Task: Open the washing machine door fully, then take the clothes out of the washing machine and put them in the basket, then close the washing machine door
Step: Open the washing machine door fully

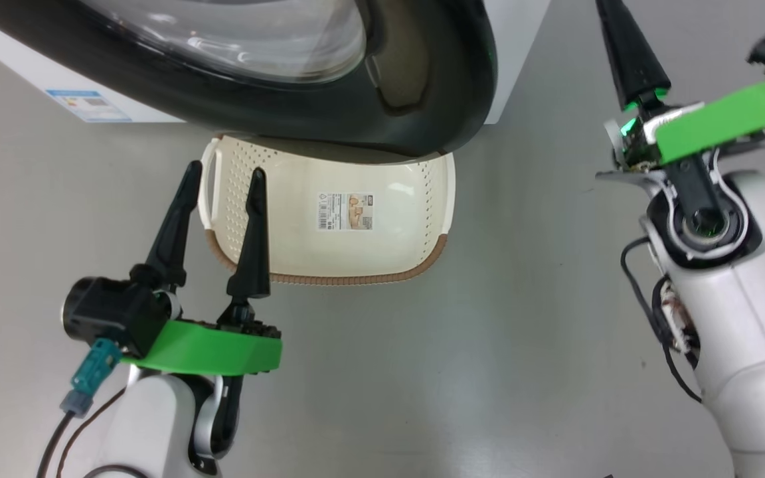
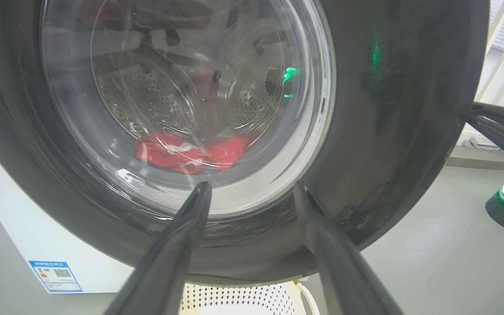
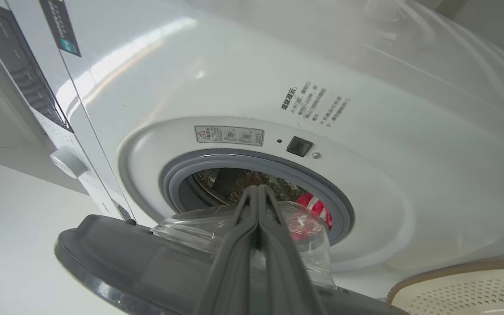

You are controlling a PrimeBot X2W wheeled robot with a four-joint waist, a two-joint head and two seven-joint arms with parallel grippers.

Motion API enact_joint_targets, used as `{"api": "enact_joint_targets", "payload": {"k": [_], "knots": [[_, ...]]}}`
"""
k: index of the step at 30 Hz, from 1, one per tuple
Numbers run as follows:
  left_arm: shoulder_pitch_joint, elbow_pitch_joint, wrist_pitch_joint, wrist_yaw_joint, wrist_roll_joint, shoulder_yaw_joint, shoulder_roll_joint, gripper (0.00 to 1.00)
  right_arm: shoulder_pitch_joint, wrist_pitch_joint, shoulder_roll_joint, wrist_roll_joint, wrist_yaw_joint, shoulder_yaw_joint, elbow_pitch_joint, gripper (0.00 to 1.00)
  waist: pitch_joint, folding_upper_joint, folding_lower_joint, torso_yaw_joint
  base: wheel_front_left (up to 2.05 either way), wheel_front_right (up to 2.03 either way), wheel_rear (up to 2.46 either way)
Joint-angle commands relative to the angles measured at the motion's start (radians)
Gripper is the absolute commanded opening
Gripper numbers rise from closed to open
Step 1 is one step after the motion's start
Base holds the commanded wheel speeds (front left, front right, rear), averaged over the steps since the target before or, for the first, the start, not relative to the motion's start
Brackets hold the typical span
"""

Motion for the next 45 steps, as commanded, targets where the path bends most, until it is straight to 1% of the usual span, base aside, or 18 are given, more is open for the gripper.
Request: {"api": "enact_joint_targets", "payload": {"k": [1,6,9,13,19,24,32,45], "knots": [[-0.018,-0.024,-0.005,0.009,-0.005,0.025,0.019,1.00,-0.023,0.031,0.012,0.035,0.001,0.005,-0.010,0.00,0.004,0.0000,0.0000,0.008,0.00,0.00,0.00],[-0.020,-0.015,-0.005,0.013,-0.015,0.015,0.019,1.00,-0.096,0.211,0.020,0.181,0.001,-0.008,0.071,0.00,0.003,0.0000,0.0000,0.021,0.00,0.00,0.00],[-0.019,-0.011,-0.005,0.016,-0.020,0.011,0.019,1.00,-0.137,0.323,0.032,0.261,0.001,-0.009,0.142,0.00,0.000,0.0000,0.0000,0.026,0.00,0.00,0.00],[-0.018,-0.003,-0.005,0.014,-0.027,0.005,0.019,1.00,-0.191,0.451,0.037,0.318,0.001,0.007,0.225,0.00,-0.003,0.0000,0.0000,0.035,0.00,0.00,0.00],[-0.021,0.004,-0.005,0.017,-0.029,-0.006,0.019,1.00,-0.251,0.574,0.040,0.366,0.001,0.012,0.290,0.00,0.001,0.0000,0.0000,0.048,0.00,0.00,0.00],[-0.022,0.007,-0.005,0.022,-0.030,-0.007,0.019,1.00,-0.271,0.629,0.036,0.360,0.001,0.020,0.303,0.00,0.004,0.0000,0.0000,0.052,0.00,0.00,0.00],[-0.023,0.013,-0.005,0.026,-0.031,-0.005,0.019,1.00,-0.252,0.671,0.043,0.342,0.001,0.028,0.293,0.00,-0.003,0.0000,0.0000,0.050,0.00,0.00,0.00],[0.005,0.010,-0.005,0.040,-0.026,0.014,0.019,1.00,-0.179,0.723,0.051,0.287,0.001,0.055,0.250,0.00,-0.070,0.0000,0.0000,0.070,0.00,0.00,0.00]]}}
